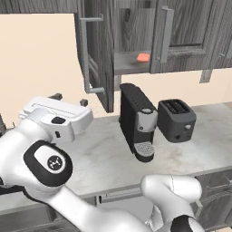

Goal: Pick up the bar soap and bar soap from the sink, and place them back in the cabinet, and close the cabinet doors.

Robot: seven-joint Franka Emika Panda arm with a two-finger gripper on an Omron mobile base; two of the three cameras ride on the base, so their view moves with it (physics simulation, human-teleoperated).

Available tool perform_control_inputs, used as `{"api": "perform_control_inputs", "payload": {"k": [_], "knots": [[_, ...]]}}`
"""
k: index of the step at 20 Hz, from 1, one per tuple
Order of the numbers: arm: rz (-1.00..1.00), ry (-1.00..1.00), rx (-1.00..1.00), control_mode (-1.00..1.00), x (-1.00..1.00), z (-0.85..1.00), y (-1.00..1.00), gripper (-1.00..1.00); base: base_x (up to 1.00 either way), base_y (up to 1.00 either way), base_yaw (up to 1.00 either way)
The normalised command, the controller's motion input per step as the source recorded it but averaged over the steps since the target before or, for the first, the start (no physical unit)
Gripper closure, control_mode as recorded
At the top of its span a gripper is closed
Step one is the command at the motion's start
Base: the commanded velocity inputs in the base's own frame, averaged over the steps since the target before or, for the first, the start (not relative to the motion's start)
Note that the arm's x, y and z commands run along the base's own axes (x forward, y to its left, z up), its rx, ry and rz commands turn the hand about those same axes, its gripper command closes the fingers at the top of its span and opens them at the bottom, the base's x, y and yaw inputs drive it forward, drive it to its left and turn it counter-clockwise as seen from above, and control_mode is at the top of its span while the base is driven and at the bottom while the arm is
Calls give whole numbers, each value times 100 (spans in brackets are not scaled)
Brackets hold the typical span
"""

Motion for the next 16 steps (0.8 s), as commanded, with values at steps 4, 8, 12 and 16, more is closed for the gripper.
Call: {"api": "perform_control_inputs", "payload": {"k": [4,8,12,16], "knots": [[-10,-1,0,-100,30,-2,21,-100,0,0,0],[-5,0,0,-100,15,0,1,-100,0,0,0],[-6,0,0,-100,16,0,0,-100,0,0,0],[-7,0,0,-100,25,-3,0,-100,0,0,0]]}}
